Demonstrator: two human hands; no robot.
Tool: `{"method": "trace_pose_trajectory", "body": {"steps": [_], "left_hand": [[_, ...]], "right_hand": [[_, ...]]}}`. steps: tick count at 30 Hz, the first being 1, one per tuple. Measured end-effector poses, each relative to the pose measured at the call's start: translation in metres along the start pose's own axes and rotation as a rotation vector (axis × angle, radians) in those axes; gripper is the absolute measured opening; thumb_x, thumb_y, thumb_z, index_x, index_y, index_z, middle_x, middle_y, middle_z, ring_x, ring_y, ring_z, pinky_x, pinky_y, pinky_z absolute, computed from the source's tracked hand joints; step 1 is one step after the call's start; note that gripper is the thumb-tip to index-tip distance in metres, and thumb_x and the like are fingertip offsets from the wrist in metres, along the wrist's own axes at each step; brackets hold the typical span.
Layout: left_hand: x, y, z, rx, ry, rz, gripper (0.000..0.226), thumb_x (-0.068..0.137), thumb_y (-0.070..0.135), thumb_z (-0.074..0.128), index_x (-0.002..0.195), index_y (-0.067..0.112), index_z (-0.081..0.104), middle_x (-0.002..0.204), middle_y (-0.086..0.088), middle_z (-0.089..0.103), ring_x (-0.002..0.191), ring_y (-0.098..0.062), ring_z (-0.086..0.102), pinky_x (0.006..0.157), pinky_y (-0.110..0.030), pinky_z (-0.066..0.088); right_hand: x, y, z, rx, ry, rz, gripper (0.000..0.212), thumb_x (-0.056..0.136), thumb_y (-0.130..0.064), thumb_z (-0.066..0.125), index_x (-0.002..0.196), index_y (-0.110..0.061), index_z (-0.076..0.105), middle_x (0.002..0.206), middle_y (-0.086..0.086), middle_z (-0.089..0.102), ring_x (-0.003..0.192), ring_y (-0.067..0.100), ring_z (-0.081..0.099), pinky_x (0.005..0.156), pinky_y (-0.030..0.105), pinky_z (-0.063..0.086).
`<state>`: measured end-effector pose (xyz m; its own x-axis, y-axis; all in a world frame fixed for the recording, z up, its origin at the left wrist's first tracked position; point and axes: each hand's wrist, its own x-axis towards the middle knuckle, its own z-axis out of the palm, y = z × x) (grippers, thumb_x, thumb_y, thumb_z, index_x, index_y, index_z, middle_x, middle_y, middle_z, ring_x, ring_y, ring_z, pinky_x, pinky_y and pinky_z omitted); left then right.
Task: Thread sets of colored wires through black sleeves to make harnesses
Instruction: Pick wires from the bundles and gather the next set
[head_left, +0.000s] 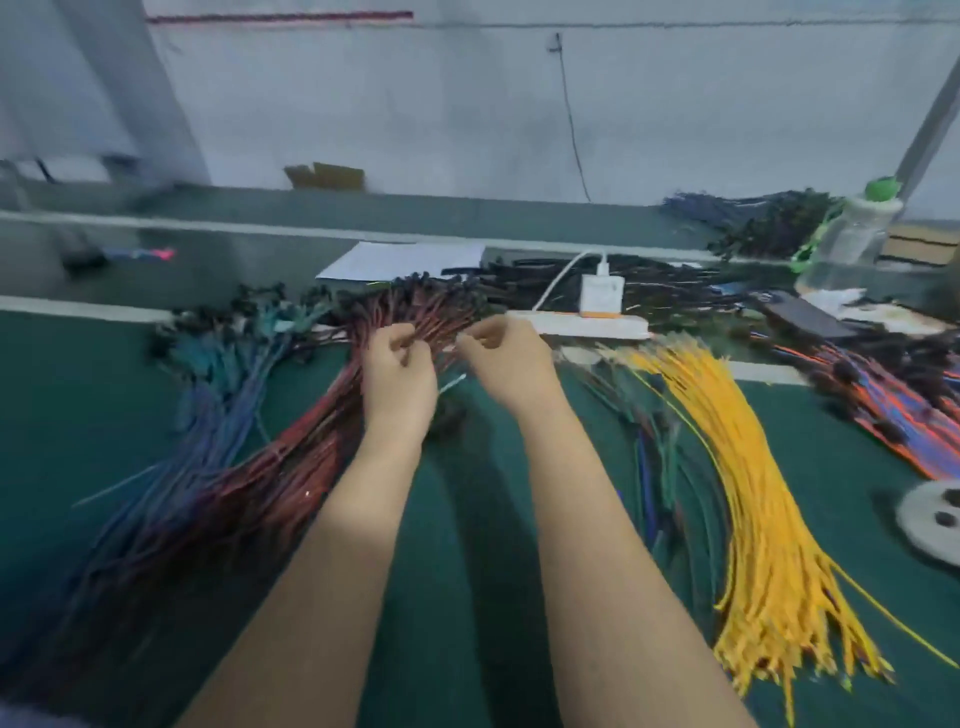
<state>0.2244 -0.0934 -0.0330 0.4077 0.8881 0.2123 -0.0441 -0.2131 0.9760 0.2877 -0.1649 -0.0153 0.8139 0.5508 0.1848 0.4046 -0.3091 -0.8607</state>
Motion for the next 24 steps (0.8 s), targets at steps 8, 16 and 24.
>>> {"method": "trace_pose_trajectory", "body": {"steps": [8, 16, 24], "left_hand": [[0.07, -0.035, -0.108, 0.23, 0.262, -0.169, 0.032, 0.093, 0.008, 0.042, 0.121, 0.002, 0.056, 0.126, -0.02, 0.055, 0.117, -0.035, 0.05, 0.1, -0.04, 0.041], [0.097, -0.029, -0.127, -0.084, 0.285, -0.354, 0.031, 0.096, 0.011, 0.039, 0.065, 0.013, 0.042, 0.066, -0.005, 0.043, 0.061, -0.021, 0.041, 0.059, -0.03, 0.032], [0.104, -0.033, -0.125, -0.188, 0.201, -0.307, 0.019, 0.088, 0.006, 0.037, 0.07, 0.011, 0.038, 0.071, -0.01, 0.034, 0.067, -0.021, 0.029, 0.062, -0.035, 0.024]], "right_hand": [[0.007, -0.044, 0.129, -0.083, -0.081, -0.109, 0.021, 0.092, -0.015, 0.054, 0.102, -0.007, 0.071, 0.108, 0.016, 0.07, 0.106, 0.032, 0.062, 0.089, 0.032, 0.045], [0.04, -0.058, 0.22, -0.298, -0.556, -0.116, 0.049, 0.095, -0.018, 0.049, 0.144, -0.015, 0.041, 0.139, 0.015, 0.051, 0.131, 0.032, 0.043, 0.106, 0.037, 0.035], [0.065, -0.059, 0.208, 0.684, -0.06, 0.304, 0.029, 0.094, -0.003, 0.049, 0.066, -0.01, 0.049, 0.064, 0.007, 0.05, 0.058, 0.021, 0.046, 0.059, 0.032, 0.044]]}}
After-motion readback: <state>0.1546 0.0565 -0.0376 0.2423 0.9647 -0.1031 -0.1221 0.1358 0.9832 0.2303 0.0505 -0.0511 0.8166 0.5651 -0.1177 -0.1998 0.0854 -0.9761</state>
